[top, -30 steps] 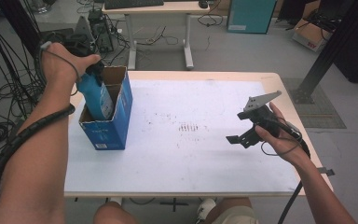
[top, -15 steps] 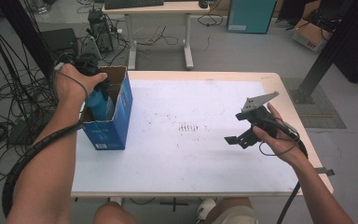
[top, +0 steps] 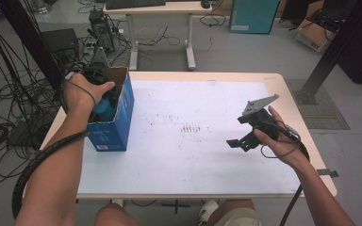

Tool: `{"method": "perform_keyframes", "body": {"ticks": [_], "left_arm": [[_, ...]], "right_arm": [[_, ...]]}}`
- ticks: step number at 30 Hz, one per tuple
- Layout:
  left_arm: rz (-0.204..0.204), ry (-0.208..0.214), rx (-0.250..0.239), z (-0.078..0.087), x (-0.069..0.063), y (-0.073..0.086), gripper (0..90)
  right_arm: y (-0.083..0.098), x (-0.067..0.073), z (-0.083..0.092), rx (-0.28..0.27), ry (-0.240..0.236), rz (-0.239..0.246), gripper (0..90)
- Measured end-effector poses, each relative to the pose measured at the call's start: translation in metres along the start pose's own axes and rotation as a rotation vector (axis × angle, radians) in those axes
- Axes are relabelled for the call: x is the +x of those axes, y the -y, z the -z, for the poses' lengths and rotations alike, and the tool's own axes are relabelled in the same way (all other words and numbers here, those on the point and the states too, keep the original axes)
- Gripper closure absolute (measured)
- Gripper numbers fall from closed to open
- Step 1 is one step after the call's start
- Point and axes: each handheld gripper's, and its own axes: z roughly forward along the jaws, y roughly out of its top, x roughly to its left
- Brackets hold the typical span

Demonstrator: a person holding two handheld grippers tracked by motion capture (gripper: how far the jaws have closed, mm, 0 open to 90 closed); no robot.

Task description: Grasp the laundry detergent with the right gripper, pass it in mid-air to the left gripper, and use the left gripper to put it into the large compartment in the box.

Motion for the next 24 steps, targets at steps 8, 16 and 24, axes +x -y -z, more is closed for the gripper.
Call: {"method": "perform_keyframes", "body": {"ticks": [8, 16, 24], "left_arm": [[-0.015, -0.005, 0.014, -0.01, 0.0, 0.0, 37.0], [-0.022, -0.002, 0.006, -0.011, 0.001, 0.0, 36.9], [-0.027, 0.004, 0.009, -0.012, 0.001, -0.001, 36.8]], "right_arm": [[0.002, 0.001, -0.002, 0.013, -0.005, -0.024, 0.3], [0.001, -0.003, -0.002, 0.016, -0.001, -0.013, 0.3], [-0.005, -0.003, -0.002, 0.022, 0.002, -0.007, 0.3]]}}
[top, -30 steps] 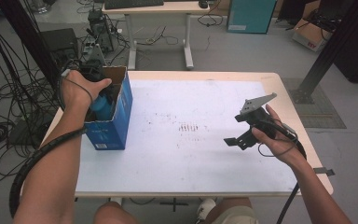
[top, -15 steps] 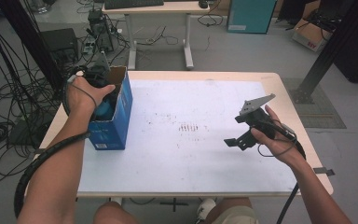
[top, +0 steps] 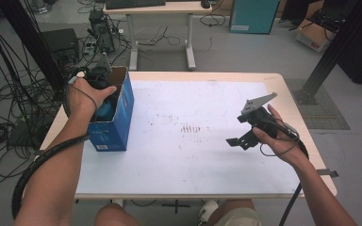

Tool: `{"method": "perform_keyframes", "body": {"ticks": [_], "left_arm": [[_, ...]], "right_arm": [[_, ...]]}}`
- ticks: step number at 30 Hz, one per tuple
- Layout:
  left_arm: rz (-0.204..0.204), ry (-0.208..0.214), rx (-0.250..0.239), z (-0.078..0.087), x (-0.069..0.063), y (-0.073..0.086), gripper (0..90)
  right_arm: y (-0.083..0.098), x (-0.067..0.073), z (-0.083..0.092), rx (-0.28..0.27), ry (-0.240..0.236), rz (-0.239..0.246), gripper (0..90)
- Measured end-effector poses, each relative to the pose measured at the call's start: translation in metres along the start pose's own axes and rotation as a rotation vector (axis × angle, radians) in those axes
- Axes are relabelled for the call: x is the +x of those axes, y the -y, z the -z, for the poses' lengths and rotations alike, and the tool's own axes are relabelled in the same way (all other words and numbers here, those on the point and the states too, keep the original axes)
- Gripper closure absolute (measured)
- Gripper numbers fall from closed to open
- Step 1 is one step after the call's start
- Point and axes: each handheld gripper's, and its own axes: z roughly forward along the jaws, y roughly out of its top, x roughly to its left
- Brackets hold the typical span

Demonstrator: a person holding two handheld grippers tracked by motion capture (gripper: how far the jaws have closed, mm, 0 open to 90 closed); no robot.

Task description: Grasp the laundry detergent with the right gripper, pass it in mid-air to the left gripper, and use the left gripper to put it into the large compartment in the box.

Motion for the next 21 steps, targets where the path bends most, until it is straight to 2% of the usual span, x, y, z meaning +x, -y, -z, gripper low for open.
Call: {"method": "perform_keyframes", "body": {"ticks": [6, 8, 21], "left_arm": [[0.005, 0.0, -0.009, -0.001, 0.0, -0.001, 36.7], [-0.001, 0.002, -0.011, -0.0007, 0.0013, -0.0007, 36.6], [0.006, 0.02, -0.016, -0.0016, 0.0032, -0.0001, 36.2]], "right_arm": [[-0.0005, 0.0023, 0.0002, 0.005, 0.006, -0.012, 0.3], [0.0, 0.0014, 0.0, 0.001, 0.005, -0.001, 0.3], [0.0, 0.0013, 0.0007, 0.003, 0.018, -0.003, 0.3]]}}
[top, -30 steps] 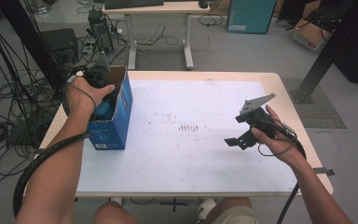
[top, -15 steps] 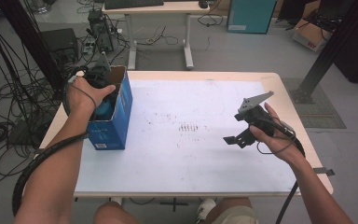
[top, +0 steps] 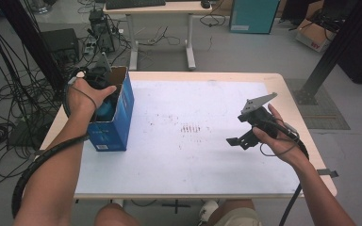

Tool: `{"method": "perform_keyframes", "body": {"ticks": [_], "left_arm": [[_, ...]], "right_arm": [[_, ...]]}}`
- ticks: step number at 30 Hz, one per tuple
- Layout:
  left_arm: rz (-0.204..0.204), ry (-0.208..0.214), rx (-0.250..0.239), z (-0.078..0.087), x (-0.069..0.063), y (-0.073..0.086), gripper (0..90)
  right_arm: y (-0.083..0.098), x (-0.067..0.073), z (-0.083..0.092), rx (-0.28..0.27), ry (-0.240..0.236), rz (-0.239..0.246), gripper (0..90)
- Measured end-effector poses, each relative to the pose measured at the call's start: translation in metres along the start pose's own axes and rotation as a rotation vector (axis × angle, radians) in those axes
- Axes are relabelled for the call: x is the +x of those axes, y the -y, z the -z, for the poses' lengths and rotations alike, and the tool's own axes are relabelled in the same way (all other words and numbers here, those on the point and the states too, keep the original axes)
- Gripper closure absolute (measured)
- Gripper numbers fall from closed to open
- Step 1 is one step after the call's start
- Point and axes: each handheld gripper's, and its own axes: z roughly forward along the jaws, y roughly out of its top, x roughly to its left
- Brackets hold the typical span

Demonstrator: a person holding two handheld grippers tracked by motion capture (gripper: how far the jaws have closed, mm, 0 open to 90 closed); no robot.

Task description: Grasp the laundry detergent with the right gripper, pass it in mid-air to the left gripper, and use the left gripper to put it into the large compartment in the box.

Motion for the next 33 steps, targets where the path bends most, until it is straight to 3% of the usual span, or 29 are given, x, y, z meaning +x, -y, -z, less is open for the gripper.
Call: {"method": "perform_keyframes", "body": {"ticks": [33], "left_arm": [[0.009, 0.003, -0.007, -0.0006, -0.0005, 0.0001, 35.9]], "right_arm": [[0.0009, -0.0016, 0.0033, 0.009, 0.01, -0.01, 0.3]]}}
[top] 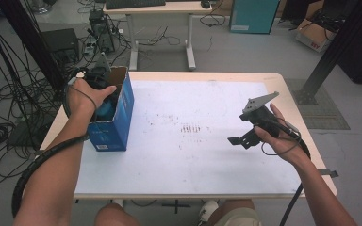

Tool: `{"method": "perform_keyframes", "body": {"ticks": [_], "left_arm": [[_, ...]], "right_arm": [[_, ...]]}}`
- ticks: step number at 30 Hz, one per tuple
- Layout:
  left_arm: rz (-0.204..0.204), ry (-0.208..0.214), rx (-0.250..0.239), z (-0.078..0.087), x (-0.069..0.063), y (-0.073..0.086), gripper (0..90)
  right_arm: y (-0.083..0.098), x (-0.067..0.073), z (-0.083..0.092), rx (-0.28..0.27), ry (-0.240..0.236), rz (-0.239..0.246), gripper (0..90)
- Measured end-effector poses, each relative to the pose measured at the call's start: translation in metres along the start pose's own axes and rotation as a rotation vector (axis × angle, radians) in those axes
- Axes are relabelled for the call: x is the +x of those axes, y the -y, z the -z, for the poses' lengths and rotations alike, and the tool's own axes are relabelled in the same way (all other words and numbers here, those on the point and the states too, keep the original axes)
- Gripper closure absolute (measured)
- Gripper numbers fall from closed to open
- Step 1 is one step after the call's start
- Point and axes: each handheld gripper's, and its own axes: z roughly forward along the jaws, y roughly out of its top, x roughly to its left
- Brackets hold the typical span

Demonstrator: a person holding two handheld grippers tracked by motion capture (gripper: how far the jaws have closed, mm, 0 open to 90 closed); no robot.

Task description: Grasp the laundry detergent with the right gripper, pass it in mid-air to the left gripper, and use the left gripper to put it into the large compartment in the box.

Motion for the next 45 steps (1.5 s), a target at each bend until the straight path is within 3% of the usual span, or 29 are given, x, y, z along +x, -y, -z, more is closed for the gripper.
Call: {"method": "perform_keyframes", "body": {"ticks": [45], "left_arm": [[-0.003, 0.009, -0.004, -0.0007, 0.001, 0.0003, 35.7]], "right_arm": [[0.0012, 0.0024, -0.0034, 0.003, -0.01, 0.008, 0.3]]}}
